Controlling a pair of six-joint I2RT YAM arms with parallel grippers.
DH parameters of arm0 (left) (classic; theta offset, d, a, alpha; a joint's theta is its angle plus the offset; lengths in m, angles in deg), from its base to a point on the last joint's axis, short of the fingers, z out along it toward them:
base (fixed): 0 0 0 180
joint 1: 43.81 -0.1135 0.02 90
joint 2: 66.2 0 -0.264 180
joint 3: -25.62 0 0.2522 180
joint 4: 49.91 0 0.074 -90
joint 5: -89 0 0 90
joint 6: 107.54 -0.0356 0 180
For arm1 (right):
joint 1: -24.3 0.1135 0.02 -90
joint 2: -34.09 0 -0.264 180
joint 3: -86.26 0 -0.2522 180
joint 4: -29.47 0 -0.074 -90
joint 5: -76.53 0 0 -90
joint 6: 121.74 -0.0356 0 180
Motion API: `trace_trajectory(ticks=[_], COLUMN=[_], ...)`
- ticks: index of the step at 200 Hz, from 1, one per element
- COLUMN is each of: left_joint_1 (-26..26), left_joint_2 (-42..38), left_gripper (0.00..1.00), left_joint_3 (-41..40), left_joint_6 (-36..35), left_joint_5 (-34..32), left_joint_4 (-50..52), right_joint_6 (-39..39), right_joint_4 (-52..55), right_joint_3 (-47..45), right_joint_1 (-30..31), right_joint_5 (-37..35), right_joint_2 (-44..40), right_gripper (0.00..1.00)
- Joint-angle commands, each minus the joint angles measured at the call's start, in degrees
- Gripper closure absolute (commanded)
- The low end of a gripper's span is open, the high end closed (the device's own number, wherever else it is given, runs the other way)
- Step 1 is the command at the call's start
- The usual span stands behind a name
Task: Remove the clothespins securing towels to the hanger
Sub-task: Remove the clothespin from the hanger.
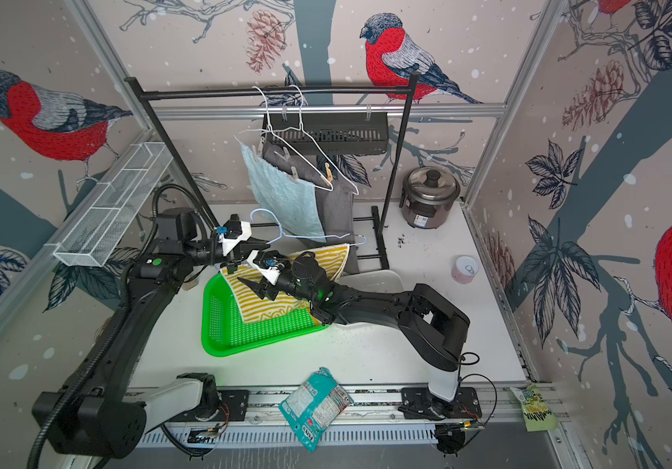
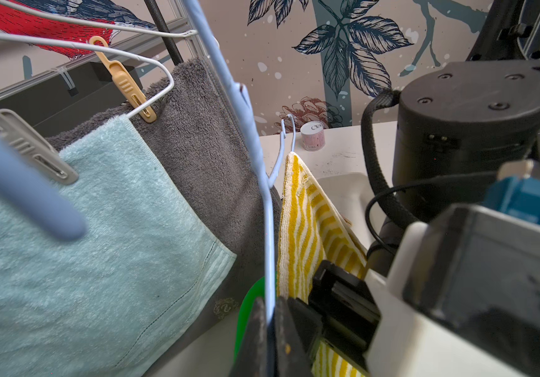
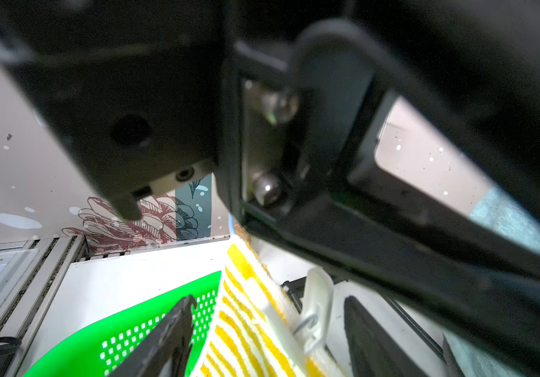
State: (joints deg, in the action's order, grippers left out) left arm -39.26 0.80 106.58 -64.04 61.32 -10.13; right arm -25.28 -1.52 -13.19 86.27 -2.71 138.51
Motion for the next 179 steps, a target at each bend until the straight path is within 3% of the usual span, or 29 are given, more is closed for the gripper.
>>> trace_trajectory(ticks=[1, 61, 179], left_joint_1=[-0.07, -0.03, -0.07], left_joint_2=[-0.13, -0.33, -0.31], left_gripper=[1.0, 1.0, 1.0], left_joint_3=[0.23, 0.13, 0.04], left_joint_6=[-0.13, -0.26, -0.08], left_joint_5=[1.23, 0.77, 0.26], left_joint_4=[-1.66, -1.67, -1.75], right_joint_6=[0.97, 4.19, 11.51], right_joint_4=[0.2, 3.15, 8.98], right_joint_3=[1.3, 1.15, 3.93], right_joint_1=[0.41, 0.56, 0.43], right_joint_5=[1.51, 6.24, 3.04], right_joint_2=[0.6, -0.95, -0.19], right_gripper=[0.28, 0.35, 0.45])
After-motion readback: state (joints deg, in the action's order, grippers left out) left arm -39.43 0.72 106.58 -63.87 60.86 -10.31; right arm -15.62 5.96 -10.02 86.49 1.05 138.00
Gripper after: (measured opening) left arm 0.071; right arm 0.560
